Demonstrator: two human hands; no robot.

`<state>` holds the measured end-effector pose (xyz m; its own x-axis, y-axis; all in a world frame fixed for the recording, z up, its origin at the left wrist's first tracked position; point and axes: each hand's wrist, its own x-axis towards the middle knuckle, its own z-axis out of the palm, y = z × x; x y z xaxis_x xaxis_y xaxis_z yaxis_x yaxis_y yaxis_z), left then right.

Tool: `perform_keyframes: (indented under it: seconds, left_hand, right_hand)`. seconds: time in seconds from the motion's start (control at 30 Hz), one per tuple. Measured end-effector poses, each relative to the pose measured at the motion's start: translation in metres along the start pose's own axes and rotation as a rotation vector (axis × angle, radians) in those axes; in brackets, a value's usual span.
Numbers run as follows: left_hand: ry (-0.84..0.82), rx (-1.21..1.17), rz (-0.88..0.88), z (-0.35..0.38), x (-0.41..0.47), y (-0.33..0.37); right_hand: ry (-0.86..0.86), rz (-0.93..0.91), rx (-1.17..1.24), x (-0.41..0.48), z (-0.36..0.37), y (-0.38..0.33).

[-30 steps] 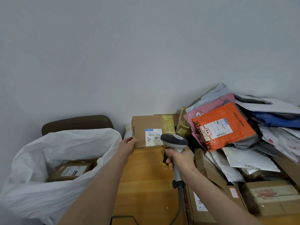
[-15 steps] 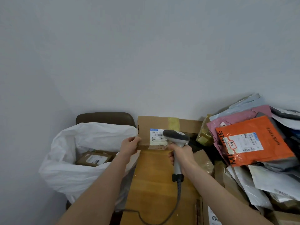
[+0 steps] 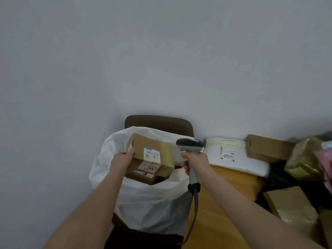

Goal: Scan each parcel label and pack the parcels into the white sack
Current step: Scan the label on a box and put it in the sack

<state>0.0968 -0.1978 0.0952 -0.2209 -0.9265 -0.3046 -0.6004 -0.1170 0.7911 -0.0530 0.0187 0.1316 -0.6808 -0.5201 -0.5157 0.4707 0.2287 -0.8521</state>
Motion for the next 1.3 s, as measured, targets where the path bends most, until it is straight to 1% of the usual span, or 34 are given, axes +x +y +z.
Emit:
perform_keyframes:
  seconds: [0.13, 0.2, 0.4, 0.5, 0.53, 0.6, 0.67, 0.83, 0.93, 1.1, 1.2, 1.3]
  left_hand:
    - [-0.055, 0.25, 0.022, -0.013, 0.071, -0.018]
    - [-0.113, 0.329, 0.051, -0.007, 0.098, -0.025]
    - [-0.453, 0.444, 0.097, 0.063, 0.132, -0.041]
    - [-0.571, 0.598, 0.125, 0.1, 0.134, -0.054]
    - [-0.582, 0.672, 0.153, 0.109, 0.134, -0.06]
    - [-0.526, 0.801, 0.219, 0.121, 0.133, -0.069]
    - [-0.472, 0.854, 0.273, 0.128, 0.133, -0.072]
    - [-0.488, 0.964, 0.298, 0.139, 0.129, -0.065]
    - [-0.494, 0.953, 0.326, 0.135, 0.12, -0.049]
    - [-0.417, 0.86, 0.551, 0.136, 0.1, 0.01]
    - [-0.456, 0.787, 0.64, 0.156, 0.075, 0.054]
    - [-0.507, 0.767, 0.742, 0.184, 0.039, 0.087]
  right_hand:
    - [0.03, 0.073, -0.025, 0.054, 0.054, 0.01]
    - [0.072, 0.118, -0.019, 0.076, 0.069, 0.015]
    - [0.23, 0.222, 0.011, 0.118, 0.076, 0.037]
    - [0.279, 0.233, 0.011, 0.133, 0.071, 0.047]
    - [0.293, 0.24, 0.009, 0.137, 0.07, 0.051]
    - [0.313, 0.258, 0.01, 0.144, 0.067, 0.059]
    - [0.325, 0.272, 0.008, 0.149, 0.066, 0.068]
    - [0.322, 0.281, 0.025, 0.148, 0.065, 0.075]
    - [0.327, 0.278, 0.039, 0.137, 0.059, 0.065]
    - [0.349, 0.235, 0.089, 0.11, 0.041, 0.029]
    - [0.407, 0.182, 0.124, 0.089, 0.016, 0.008]
    - [0.49, 0.135, 0.138, 0.069, -0.02, -0.006]
